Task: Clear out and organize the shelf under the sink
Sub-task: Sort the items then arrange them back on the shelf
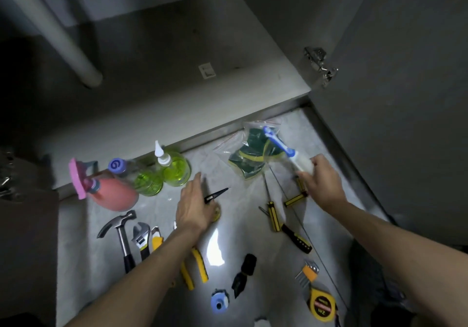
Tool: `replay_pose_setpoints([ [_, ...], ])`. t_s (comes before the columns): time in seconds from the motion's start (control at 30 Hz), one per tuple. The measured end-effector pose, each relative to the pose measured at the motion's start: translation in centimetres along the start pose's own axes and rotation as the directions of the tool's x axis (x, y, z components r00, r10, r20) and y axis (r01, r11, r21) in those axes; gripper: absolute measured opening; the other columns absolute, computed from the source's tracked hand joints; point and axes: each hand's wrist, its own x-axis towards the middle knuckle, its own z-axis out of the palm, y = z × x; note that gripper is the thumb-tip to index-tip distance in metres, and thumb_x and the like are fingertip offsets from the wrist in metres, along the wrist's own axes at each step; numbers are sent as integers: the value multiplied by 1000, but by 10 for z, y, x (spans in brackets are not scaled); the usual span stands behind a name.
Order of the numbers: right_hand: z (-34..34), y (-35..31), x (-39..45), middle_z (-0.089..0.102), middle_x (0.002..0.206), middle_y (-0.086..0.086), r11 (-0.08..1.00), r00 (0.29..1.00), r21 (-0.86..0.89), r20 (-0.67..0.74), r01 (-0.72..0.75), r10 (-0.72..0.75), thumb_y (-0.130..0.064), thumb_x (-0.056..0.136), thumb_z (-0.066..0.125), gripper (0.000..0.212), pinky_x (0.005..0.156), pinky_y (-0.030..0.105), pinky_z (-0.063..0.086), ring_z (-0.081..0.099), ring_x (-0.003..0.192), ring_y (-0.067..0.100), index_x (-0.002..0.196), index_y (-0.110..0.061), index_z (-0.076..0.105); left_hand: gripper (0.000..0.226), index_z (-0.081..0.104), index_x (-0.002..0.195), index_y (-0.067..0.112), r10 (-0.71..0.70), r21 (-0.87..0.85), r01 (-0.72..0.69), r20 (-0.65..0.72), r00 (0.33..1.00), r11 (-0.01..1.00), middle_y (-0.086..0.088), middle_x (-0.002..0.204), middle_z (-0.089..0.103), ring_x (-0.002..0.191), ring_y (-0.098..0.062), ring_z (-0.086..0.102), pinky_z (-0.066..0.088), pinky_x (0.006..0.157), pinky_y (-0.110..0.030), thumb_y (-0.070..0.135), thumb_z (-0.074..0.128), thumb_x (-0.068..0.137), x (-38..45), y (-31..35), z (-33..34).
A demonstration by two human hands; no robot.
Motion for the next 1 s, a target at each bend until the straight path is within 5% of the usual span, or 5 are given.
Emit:
replay_pose_setpoints([
  [0.17, 3, 33, 53, 65, 113, 18, 912, 913, -37, -17, -408, 408, -51, 84, 73, 50, 82, 39, 45, 59, 105, 39, 108, -10, 57, 47, 52, 129, 23, -8, 178, -12, 108, 994, 984, -3, 135, 44, 126, -28, 39, 47, 93, -40, 18, 64, 83, 14, -14, 17],
  [0.37, 18, 37, 92, 68, 116, 16, 828, 827, -59, 45, -558, 561, -40, 77, 82, 51, 86, 37, 54, 64, 103, 34, 112, -6, 67, 43, 60, 129, 20, 41, 147, -53, 88, 995, 988, 0, 134, 43, 127, -23, 39, 49, 93, -39, 16, 62, 86, 24, -7, 27],
  [0.63, 22, 39, 64, 50, 126, 12, 906, 907, -27, -20, -421, 421, -35, 80, 78, 52, 84, 40, 47, 58, 108, 34, 121, -15, 53, 40, 64, 121, 21, -1, 69, -4, 73, 997, 998, 1, 128, 46, 124, -22, 46, 46, 101, -34, 17, 64, 82, 37, 11, 35],
  [0.77, 22, 30, 33, 54, 104, 2, 964, 952, 94, -164, -247, 260, -30, 85, 63, 24, 69, 35, 41, 57, 85, 25, 104, -24, 50, 49, 62, 126, 17, -17, -35, 20, 80, 997, 999, 0, 124, 48, 121, -21, 52, 43, 107, -32, 27, 76, 80, 42, 10, 39],
  [1.0, 49, -7, -26, 60, 72, -8, 992, 949, -66, 303, 112, -87, -62, 89, 60, 35, 59, 31, 45, 58, 68, 12, 84, -28, 53, 71, 52, 135, 22, 153, 40, -155, 43, 987, 987, 1, 133, 41, 126, -20, 40, 43, 104, -30, 25, 86, 73, 18, 1, 43],
])
